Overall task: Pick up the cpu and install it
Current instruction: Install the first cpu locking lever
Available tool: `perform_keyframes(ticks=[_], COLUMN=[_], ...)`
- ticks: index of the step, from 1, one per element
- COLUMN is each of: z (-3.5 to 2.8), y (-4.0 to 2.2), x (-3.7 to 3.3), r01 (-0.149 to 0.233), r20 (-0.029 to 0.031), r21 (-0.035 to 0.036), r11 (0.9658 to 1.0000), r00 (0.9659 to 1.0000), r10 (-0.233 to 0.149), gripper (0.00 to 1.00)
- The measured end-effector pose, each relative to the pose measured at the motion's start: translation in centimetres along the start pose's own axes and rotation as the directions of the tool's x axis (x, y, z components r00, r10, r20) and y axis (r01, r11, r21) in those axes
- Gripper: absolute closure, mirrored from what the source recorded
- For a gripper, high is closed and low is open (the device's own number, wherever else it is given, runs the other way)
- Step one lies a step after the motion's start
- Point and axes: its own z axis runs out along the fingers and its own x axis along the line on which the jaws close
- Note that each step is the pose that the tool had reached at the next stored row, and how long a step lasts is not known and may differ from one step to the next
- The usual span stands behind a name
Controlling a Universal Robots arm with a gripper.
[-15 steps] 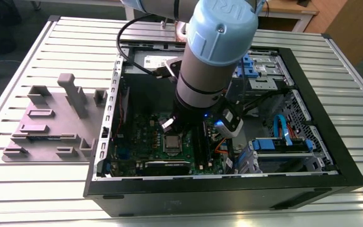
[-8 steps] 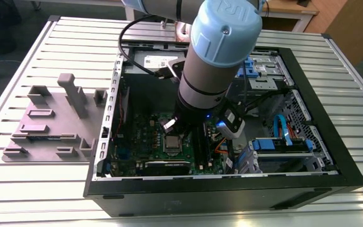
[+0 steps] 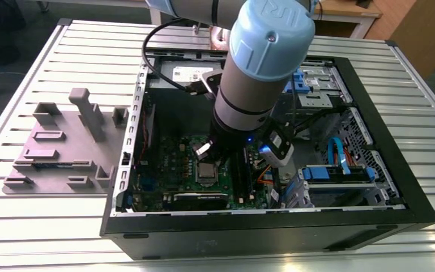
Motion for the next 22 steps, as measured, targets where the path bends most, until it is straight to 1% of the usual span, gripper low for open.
perform_keyframes(ticks=[5,10,14,19,22], z=[0.09,0.4,0.79,1.14,1.18], y=[-0.29,-0.55,-0.62,-0.69,-0.7], x=[0.14,0.24,0.25,0.26,0.26], r01=[0.0,0.0,-0.002,-0.003,-0.004], r20=[0.0,0.0,0.0001,0.0004,0.0002], r21=[0.0,0.0,0.0002,0.0001,0.0002], r11=[1.0,1.0,1.0,1.0,1.0], r00=[1.0,1.0,1.0,1.0,1.0], r10=[0.0,0.0,0.002,0.003,0.004], gripper=[0.89,0.89,0.89,0.89,0.89])
